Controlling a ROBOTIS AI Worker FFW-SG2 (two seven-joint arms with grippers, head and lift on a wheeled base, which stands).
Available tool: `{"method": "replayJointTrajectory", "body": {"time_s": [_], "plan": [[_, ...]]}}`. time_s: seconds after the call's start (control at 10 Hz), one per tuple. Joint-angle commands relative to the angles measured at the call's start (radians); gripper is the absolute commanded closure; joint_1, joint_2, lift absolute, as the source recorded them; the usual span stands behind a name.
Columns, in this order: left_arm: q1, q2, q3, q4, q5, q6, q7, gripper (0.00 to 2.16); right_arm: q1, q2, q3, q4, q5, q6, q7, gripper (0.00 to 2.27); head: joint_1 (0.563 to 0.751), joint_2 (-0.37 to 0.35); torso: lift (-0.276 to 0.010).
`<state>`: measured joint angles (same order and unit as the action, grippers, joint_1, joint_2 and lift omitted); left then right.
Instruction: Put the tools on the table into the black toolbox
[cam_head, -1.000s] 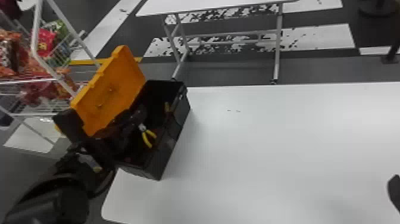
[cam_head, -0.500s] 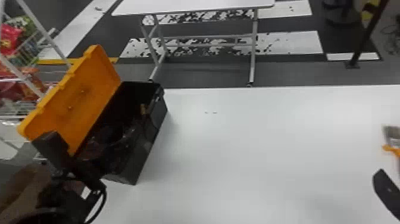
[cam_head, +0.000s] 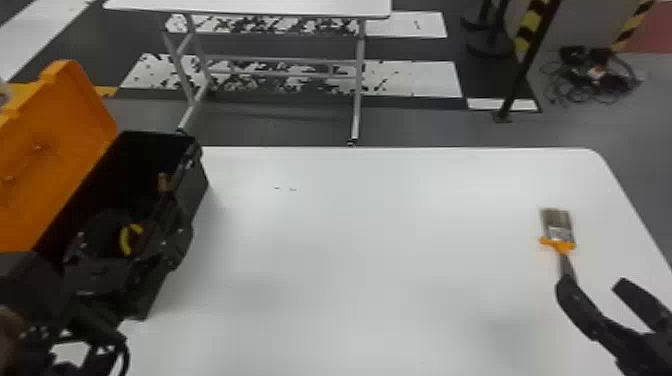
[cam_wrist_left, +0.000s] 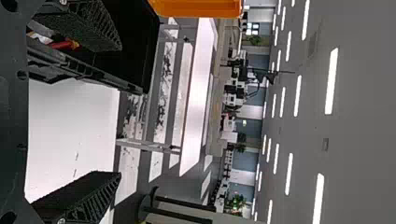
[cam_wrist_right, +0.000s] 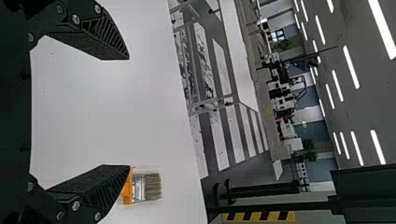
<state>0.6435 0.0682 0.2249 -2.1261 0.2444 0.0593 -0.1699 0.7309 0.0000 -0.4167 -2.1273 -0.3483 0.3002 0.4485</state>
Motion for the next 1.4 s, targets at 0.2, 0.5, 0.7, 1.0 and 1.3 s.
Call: {"method": "replayJointTrajectory", "body": {"time_s": [0.2,0.5,0.7,1.0,1.3], "plan": [[0.041,0.012,-0.16,0.055,-0.126,-0.183,0.075,0.03,-0.074,0.001,-0.044,-0.028,0.0,0.19,-0.027,0.2,0.695,-0.101,-0.075],[0.042,0.021,-0.243,0.098,-0.186,-0.229,0.101,0.03,-0.154,0.001,-0.083,-0.031,0.011,0.35,-0.063,0.2,0.695,-0.192,-0.075],[0.045,0.025,-0.271,0.103,-0.194,-0.232,0.098,0.03,-0.214,0.001,-0.088,-0.013,0.048,0.454,-0.111,0.2,0.695,-0.255,-0.075],[0.047,0.027,-0.282,0.11,-0.198,-0.232,0.089,0.03,-0.285,0.001,-0.086,-0.002,0.071,0.577,-0.186,0.2,0.695,-0.299,-0.075],[0.048,0.033,-0.291,0.11,-0.2,-0.232,0.085,0.03,-0.358,0.001,-0.068,0.029,0.1,0.659,-0.244,0.2,0.695,-0.311,-0.075]]}}
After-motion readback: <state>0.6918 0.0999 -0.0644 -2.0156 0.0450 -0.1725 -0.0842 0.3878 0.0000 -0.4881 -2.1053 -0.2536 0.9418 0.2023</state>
